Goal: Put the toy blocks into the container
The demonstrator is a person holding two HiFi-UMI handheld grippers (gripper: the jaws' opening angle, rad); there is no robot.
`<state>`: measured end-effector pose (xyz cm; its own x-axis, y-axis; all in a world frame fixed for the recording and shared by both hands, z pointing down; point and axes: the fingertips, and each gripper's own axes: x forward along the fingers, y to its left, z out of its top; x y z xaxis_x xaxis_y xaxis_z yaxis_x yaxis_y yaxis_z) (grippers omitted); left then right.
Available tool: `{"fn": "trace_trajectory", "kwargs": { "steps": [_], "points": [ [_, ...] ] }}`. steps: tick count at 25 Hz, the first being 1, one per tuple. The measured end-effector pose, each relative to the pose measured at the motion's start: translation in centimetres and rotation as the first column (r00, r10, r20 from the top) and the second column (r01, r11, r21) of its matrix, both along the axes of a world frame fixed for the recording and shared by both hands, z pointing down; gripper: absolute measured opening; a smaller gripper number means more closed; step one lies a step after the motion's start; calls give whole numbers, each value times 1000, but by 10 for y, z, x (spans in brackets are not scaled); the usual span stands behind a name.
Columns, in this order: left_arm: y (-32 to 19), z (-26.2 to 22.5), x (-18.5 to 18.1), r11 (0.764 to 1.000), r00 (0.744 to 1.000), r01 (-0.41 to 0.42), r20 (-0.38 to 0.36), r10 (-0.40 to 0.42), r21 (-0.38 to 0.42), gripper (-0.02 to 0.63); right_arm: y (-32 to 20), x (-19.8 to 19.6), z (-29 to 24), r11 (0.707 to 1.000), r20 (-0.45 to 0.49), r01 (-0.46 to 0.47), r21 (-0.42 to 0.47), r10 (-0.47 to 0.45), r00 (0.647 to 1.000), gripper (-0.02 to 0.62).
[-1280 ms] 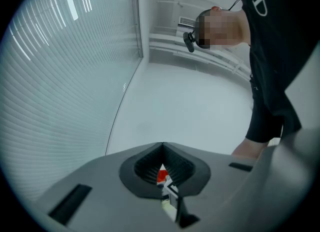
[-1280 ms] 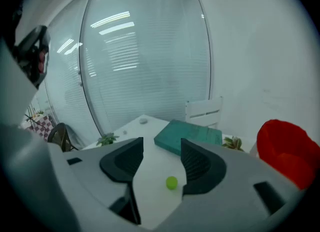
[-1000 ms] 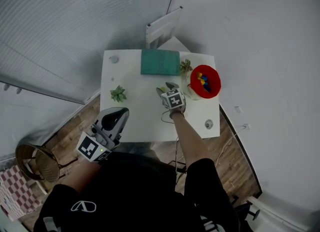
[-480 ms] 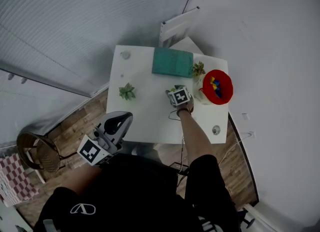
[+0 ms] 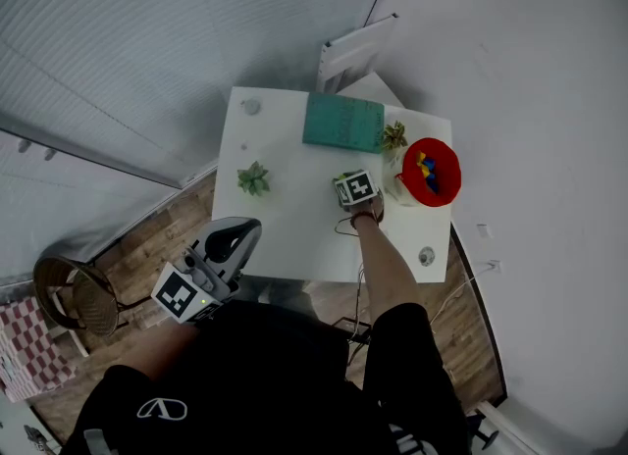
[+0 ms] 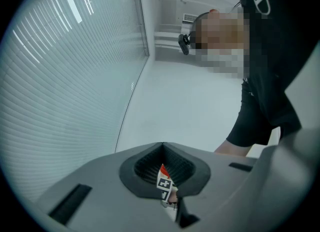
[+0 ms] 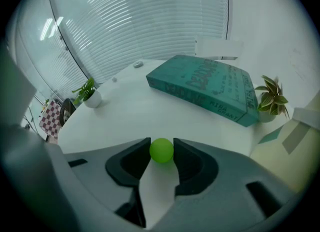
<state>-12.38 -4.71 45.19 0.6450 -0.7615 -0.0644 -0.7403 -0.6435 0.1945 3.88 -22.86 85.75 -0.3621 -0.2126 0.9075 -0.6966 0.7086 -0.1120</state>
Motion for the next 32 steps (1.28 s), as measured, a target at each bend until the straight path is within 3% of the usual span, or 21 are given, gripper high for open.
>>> {"fn": "trace_trajectory", "kwargs": {
  "steps": [4, 9, 13, 16, 19, 21, 29, 32],
  "points": [
    [-1, -2, 4, 1000, 1000, -16, -4, 16, 8, 5, 1, 2, -16, 999, 46, -27, 23, 26, 999, 138],
    [-3, -7, 18, 998, 998, -61, -14, 61, 21, 5, -5, -1, -76, 989, 188, -78, 123, 54, 981, 137],
    [-8, -15, 34, 993, 994, -103, -29, 105, 48, 5, -9, -1, -148, 961, 278, -95, 258, 20, 960, 137],
    [-10, -23, 47, 988, 989, -139, -45, 142, 65, 5, -3, 11, -202, 924, 330, -134, 359, 9, 944, 137],
    [-15, -42, 60, 980, 984, -154, -76, 164, 122, 5, 4, 29, -260, 864, 391, -201, 461, 6, 921, 137],
    [-16, -44, 69, 976, 979, -181, -69, 190, 119, 5, 11, 42, -298, 814, 426, -248, 525, 2, 905, 137],
    [-19, -56, 100, 954, 959, -261, -70, 273, 144, 5, 75, 85, -423, 568, 541, -423, 706, -46, 840, 137],
    [-23, -63, 111, 944, 951, -286, -71, 300, 162, 5, 102, 94, -451, 494, 571, -473, 729, -59, 819, 137]
  ]
}}
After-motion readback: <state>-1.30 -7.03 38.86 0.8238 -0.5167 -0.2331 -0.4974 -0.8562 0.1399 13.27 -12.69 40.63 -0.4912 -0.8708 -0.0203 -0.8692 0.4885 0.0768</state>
